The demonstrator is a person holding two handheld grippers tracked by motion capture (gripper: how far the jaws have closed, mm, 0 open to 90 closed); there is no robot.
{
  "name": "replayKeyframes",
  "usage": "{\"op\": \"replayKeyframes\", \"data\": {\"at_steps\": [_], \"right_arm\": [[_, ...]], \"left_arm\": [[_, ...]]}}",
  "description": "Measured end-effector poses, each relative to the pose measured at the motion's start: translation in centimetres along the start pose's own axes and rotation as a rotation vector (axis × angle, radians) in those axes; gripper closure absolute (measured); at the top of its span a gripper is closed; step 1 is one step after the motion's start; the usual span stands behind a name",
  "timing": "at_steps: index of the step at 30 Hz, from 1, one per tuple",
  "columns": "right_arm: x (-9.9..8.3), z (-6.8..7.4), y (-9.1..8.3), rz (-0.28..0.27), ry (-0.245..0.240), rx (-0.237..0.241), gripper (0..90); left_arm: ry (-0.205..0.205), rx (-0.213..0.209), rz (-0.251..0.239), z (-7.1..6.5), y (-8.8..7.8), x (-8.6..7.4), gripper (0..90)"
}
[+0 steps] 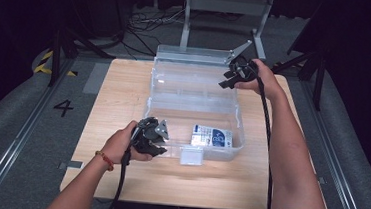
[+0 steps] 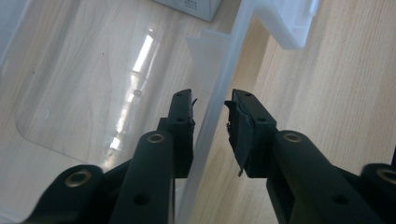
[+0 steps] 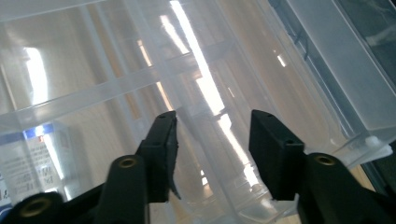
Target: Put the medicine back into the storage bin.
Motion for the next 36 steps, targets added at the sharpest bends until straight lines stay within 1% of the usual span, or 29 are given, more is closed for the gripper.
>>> {"op": "replayKeyframes", "data": {"at_steps": [1,2,4,5,6,7,8,9,11,13,14,15,16,17,19,20,21,22,24,26,31,33,34,36], "right_arm": [[0.1,0.0,0.0,0.009,-0.012,0.005,58.8],[0.3,0.2,0.0,0.023,-0.038,0.007,63.7],[0.6,0.5,0.0,0.036,-0.063,0.009,73.3],[0.6,0.5,0.0,0.036,-0.063,0.009,73.3],[0.8,0.7,-0.1,0.038,-0.07,0.023,76.4],[1.0,0.9,-0.1,0.052,-0.078,0.016,76.8],[1.0,0.9,-0.1,0.06,-0.081,0.012,77.1],[1.1,1.0,-0.1,0.069,-0.083,0.008,77.4],[1.2,1.1,-0.1,0.082,-0.092,-0.001,77.7],[1.3,1.2,0.0,0.098,-0.1,-0.012,78.0],[1.4,1.3,0.0,0.107,-0.107,-0.015,78.1],[1.4,1.3,0.0,0.118,-0.11,-0.026,77.9],[1.5,1.4,0.0,0.128,-0.112,-0.026,77.8],[1.6,1.5,0.1,0.14,-0.121,-0.038,77.2],[1.7,1.6,0.2,0.148,-0.113,-0.044,76.6],[1.8,1.6,0.3,0.16,-0.116,-0.063,76.3],[1.9,1.8,0.3,0.172,-0.122,-0.072,76.3],[2.0,1.9,0.3,0.183,-0.131,-0.082,76.4],[2.0,1.9,0.2,0.184,-0.128,-0.08,76.5],[1.9,1.9,0.2,0.183,-0.131,-0.075,77.2],[2.0,1.9,0.2,0.193,-0.159,-0.069,79.6],[2.0,2.0,0.1,0.2,-0.163,-0.061,80.4],[2.0,2.0,0.1,0.205,-0.163,-0.064,80.5],[2.1,2.0,0.1,0.208,-0.171,-0.065,80.9]], "left_arm": [[0.008,0.006,0.007,0.1,0.1,0.1,74.2],[0.008,0.006,0.007,0.1,0.1,0.1,76.0],[0.0,-0.004,0.015,0.2,0.3,0.2,76.4],[0.012,-0.015,0.02,0.3,0.3,0.3,76.4],[0.004,-0.017,0.025,0.3,0.5,0.3,76.5],[0.017,-0.016,0.039,0.3,0.6,0.4,76.5],[0.03,-0.006,0.06,0.2,0.6,0.5,76.6],[0.039,0.0,0.067,0.2,0.7,0.6,76.7],[0.041,0.001,0.099,0.1,0.7,0.8,77.0],[0.052,0.0,0.122,0.1,0.7,0.9,77.5],[0.067,0.001,0.13,0.2,0.7,1.0,77.7],[0.069,0.003,0.128,0.2,0.8,1.0,77.7],[0.079,0.01,0.136,0.2,0.8,1.0,77.8],[0.08,0.011,0.132,0.1,0.8,1.0,77.8],[0.082,0.012,0.134,0.1,0.8,1.0,77.8],[0.075,0.014,0.134,0.1,0.8,0.9,77.8],[0.076,0.016,0.131,0.0,0.8,0.9,78.0],[0.09,0.018,0.124,0.1,0.8,1.0,78.0],[0.094,0.016,0.128,0.0,0.8,1.0,78.1],[0.106,0.018,0.137,0.1,0.8,1.0,78.4],[0.115,0.026,0.132,0.0,0.8,1.0,78.5],[0.107,0.023,0.127,0.0,0.8,0.9,78.2],[0.115,0.029,0.116,0.1,0.8,0.9,78.0],[0.101,0.037,0.099,0.0,0.8,0.8,77.4]]}}
Point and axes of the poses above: each handheld gripper's, and its own axes: y roughly forward along the jaws, x roughly out of its top, z roughly to its left, the point moved 4 cm from there along y, roughly forward along the jaws, and after that the axes turned 6 degrees about -y, right-handed, at the moved point
